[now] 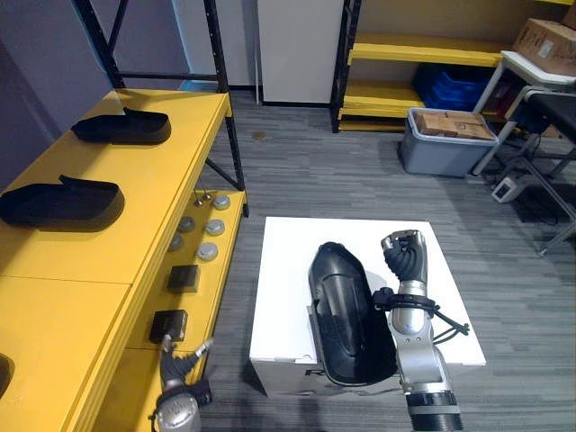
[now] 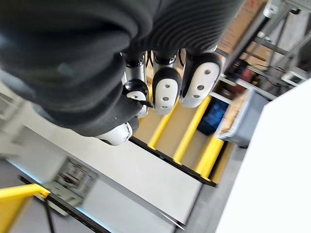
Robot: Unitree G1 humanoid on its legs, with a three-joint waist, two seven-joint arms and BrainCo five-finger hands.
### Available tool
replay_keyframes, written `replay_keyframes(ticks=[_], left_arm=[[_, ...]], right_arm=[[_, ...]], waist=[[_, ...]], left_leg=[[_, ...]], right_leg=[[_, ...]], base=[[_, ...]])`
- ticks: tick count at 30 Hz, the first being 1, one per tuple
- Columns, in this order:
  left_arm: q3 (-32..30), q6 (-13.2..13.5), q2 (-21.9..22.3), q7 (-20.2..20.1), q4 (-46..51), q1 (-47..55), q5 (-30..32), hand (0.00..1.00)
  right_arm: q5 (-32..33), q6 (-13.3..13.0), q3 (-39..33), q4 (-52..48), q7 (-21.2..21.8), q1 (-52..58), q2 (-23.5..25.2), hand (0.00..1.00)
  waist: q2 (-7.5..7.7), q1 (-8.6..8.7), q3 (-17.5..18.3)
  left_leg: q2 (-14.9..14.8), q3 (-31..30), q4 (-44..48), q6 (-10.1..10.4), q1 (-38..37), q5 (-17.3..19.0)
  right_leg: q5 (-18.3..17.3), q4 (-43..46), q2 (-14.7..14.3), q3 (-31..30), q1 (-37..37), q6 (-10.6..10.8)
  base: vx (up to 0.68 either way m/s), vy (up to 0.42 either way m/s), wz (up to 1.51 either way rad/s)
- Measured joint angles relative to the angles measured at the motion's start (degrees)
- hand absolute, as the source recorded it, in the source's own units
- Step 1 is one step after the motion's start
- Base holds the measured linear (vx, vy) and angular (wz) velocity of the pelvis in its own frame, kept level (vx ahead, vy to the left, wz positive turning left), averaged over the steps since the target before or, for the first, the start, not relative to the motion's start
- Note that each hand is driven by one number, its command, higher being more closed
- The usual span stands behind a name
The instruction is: Walk over and take plastic housings, then place them on the shelf
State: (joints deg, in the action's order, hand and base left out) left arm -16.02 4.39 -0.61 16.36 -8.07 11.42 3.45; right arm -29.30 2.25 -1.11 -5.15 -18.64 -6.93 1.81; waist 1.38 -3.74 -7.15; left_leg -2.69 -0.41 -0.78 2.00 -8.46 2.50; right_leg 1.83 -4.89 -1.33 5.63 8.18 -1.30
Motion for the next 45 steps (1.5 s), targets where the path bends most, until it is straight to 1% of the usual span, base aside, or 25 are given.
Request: replay_keyframes(ticks=[1,2,6,10,15,20,23,26,29,34,39,43,44,45], left_arm=[[-0.3,0.6,0.0,0.1,1.3,-0.3,0.0,0.00],[-0.5,0.9,0.0,0.2,1.8,-0.6,0.0,0.00],[-0.5,0.9,0.5,0.2,2.2,-0.5,0.0,0.00],[-0.5,0.9,1.6,0.2,2.2,-0.5,0.0,0.00],[-0.5,0.8,2.3,0.2,0.5,-0.2,0.1,0.00],[-0.4,-0.1,2.4,-0.7,-7.2,1.0,0.1,0.00],[-0.4,-0.7,2.5,-1.0,-13.1,2.1,0.2,0.00],[1.2,-1.1,2.0,-1.8,-17.7,3.4,0.2,0.00],[2.4,-1.2,1.9,-3.0,-22.0,4.1,0.3,0.00],[4.1,-1.3,1.6,-3.3,-26.9,4.1,0.3,0.00],[4.5,-1.4,1.2,-4.1,-28.6,4.1,0.3,0.00],[5.8,-1.4,0.7,-4.4,-29.2,4.0,0.3,0.00],[6.2,-1.4,0.7,-4.5,-29.2,4.0,0.2,0.00],[6.4,-1.5,0.7,-4.6,-29.4,4.1,0.2,0.00]], right_arm=[[0.7,-0.1,0.0,-0.2,0.0,0.0,0.1,1.00],[0.7,-0.1,0.0,-0.2,0.1,0.0,0.1,0.00],[0.7,-0.1,0.0,-0.2,1.1,0.0,0.2,0.00],[0.7,-0.1,0.1,-0.2,3.0,0.4,0.2,0.00],[0.7,-0.1,0.3,-0.2,4.4,3.3,0.2,0.00],[0.4,-0.4,1.3,-0.2,5.8,8.2,0.2,0.00],[-2.2,-0.6,1.4,-0.2,6.5,11.5,0.2,0.00],[-5.4,-0.7,1.8,0.5,6.6,13.8,-0.4,0.00],[-8.3,-0.7,2.3,5.6,6.7,14.2,-1.1,0.00],[-8.6,-0.6,2.2,12.4,6.9,14.4,-1.4,0.00],[-11.9,0.5,1.9,15.7,7.0,14.1,-1.4,0.00],[-12.9,1.1,1.1,17.7,6.6,12.7,-1.2,0.00],[-13.1,1.3,1.0,18.3,6.5,12.2,-1.2,1.00],[-13.3,1.5,0.7,19.4,6.5,11.1,-0.8,1.00]], waist=[[-0.01,0.01,0.0],[-0.01,0.05,0.0],[-0.02,0.12,0.1],[-0.02,0.10,0.1],[-0.05,0.10,0.8],[-0.01,0.19,1.4],[0.02,0.20,1.5],[0.03,0.21,1.7],[-0.02,0.31,1.9],[-0.15,0.28,2.0],[-0.22,0.27,2.0],[-0.19,0.33,2.1],[-0.19,0.83,2.1],[-0.20,1.23,2.1]], left_leg=[[0.0,0.0,0.0,0.0,0.0,0.0],[0.0,0.0,0.1,0.0,0.0,0.0],[0.0,0.0,0.1,0.0,0.0,0.0],[0.0,0.0,0.1,0.0,0.0,0.0],[0.0,0.1,0.1,0.0,0.1,0.0],[0.0,0.1,0.1,-0.1,0.2,0.1],[0.0,0.1,0.1,-0.1,0.3,0.1],[0.0,0.1,0.0,-0.1,0.5,0.1],[-0.1,0.1,-0.1,-0.1,0.5,0.1],[-0.1,0.1,-0.3,-0.1,0.6,0.1],[0.0,0.0,-0.5,0.0,0.5,0.0],[0.1,-0.8,-0.5,0.0,0.5,-0.2],[0.2,-1.3,-0.7,0.0,0.5,-0.4],[0.2,-1.3,-0.9,0.0,0.5,-0.7]], right_leg=[[0.0,0.0,0.0,0.0,0.0,0.0],[0.0,0.0,0.0,0.1,0.0,0.0],[0.0,0.0,0.0,0.1,0.0,0.0],[0.0,0.0,0.0,0.1,0.0,0.0],[0.0,0.0,0.0,0.1,-0.1,0.0],[0.0,0.0,0.0,0.1,-0.2,0.0],[0.0,-0.1,0.0,0.1,-0.3,0.0],[0.1,0.0,-0.1,0.1,-0.5,0.0],[0.1,0.0,-0.1,0.1,-0.6,0.0],[0.1,0.0,-0.1,0.2,-0.7,0.0],[0.1,0.0,0.0,0.3,-0.7,0.0],[0.1,0.0,0.1,1.0,-0.4,0.0],[0.1,0.0,0.2,1.4,-0.3,0.0],[0.1,0.0,0.2,1.6,-0.3,0.0]], base=[[0.00,0.000,0.00],[0.00,0.000,0.00],[0.00,0.000,0.00],[0.00,0.000,0.00],[0.00,0.000,0.00],[0.00,0.000,0.00],[0.00,0.000,0.00],[0.00,0.000,0.00],[0.00,0.000,0.00],[0.00,0.000,0.00],[0.00,0.000,0.00],[0.00,0.000,0.08],[-0.02,0.009,0.19],[-0.04,0.018,0.12]])
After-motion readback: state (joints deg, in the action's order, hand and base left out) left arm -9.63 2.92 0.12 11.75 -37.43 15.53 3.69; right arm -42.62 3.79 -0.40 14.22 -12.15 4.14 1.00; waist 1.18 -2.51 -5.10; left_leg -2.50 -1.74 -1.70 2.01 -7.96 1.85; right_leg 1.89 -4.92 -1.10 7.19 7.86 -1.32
